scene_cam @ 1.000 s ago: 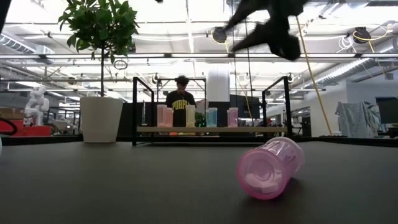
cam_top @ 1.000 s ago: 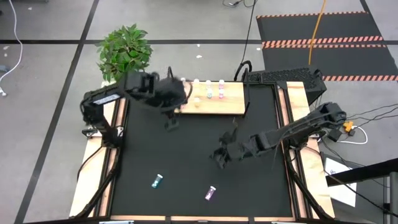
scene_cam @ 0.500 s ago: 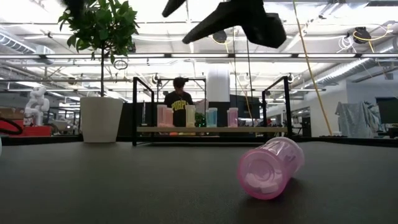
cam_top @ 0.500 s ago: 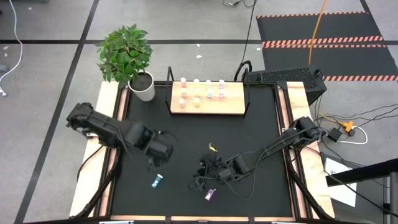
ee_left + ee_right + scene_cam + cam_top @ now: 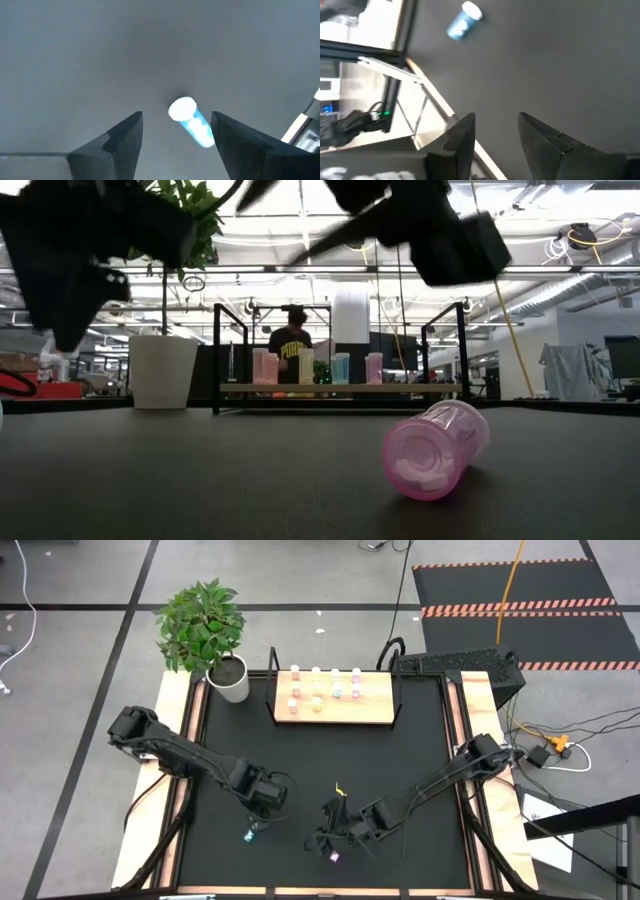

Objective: Pick and place medicine bottles onto shelf by color
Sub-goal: Put the blue pill bottle on the shelf aligned with the other blue pill bottles

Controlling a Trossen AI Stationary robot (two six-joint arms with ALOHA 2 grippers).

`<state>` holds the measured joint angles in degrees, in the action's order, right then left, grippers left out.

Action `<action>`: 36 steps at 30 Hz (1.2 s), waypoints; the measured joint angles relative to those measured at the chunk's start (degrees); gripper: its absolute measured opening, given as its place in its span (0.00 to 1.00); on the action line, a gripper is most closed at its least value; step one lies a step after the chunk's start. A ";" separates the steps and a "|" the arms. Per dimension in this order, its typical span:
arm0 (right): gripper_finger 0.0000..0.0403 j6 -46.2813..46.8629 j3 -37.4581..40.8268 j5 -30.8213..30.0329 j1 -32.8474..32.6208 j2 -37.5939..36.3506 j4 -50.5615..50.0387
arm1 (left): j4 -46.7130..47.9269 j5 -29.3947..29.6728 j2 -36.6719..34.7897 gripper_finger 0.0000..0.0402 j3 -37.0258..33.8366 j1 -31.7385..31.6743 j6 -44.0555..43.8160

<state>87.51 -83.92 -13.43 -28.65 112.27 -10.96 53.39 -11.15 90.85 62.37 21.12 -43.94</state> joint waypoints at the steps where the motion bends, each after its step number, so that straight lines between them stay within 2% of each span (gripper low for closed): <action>1: 0.35 1.12 0.04 0.10 -0.12 0.63 -0.04 | -1.63 -0.63 0.00 0.58 -0.99 0.08 -0.38; 13: 0.35 6.11 0.09 -2.99 -2.34 1.35 0.00 | -13.03 -4.46 0.00 0.58 -11.98 2.00 -9.30; 20: 0.35 6.41 0.09 -2.95 -2.22 1.35 0.31 | -21.89 -6.12 0.00 0.58 -15.04 4.23 -12.81; 36: 0.35 6.40 0.04 -2.82 -1.96 1.35 3.06 | -23.93 -6.48 -0.22 0.57 -19.25 7.67 -18.33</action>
<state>93.91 -83.88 -16.25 -30.61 113.62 -7.90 29.46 -17.63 90.63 43.12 28.80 -62.27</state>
